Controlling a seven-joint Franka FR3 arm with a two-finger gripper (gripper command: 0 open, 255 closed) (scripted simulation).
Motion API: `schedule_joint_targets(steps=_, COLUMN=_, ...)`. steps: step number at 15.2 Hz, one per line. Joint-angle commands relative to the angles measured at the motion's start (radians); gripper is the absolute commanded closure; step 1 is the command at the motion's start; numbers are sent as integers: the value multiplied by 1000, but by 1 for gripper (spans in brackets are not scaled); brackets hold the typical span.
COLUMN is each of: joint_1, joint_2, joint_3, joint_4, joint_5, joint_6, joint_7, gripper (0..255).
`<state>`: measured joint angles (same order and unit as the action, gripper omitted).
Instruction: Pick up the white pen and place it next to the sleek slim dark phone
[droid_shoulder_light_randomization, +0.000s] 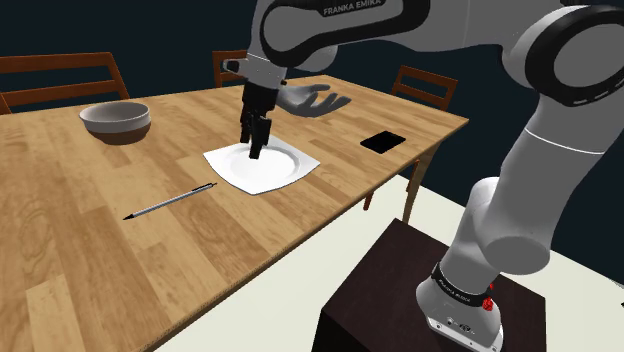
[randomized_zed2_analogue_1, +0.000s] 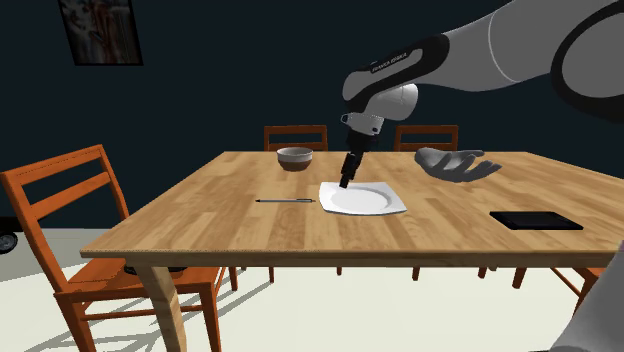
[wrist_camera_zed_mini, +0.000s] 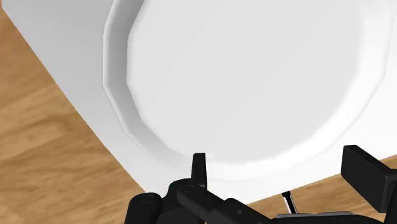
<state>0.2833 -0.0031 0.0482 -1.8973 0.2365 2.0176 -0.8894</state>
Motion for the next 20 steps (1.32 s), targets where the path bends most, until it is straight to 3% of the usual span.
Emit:
schedule_joint_targets(steps=1, joint_1=18, joint_2=45, joint_3=18, joint_4=44, joint_5=11, joint_6=2, joint_7=-74, gripper=0)
schedule_joint_targets(steps=6, joint_1=59, joint_2=148, joint_3=69, joint_4=143, joint_5=24, joint_6=3, joint_7=-239, gripper=0)
schedule_joint_targets(steps=14, joint_1=71, joint_2=184, joint_3=78, joint_4=92, joint_5=27, joint_6=92, joint_7=-242, gripper=0)
schedule_joint_targets(steps=20, joint_1=71, joint_2=184, joint_3=78, joint_4=92, joint_5=27, joint_6=92, joint_7=-242, gripper=0)
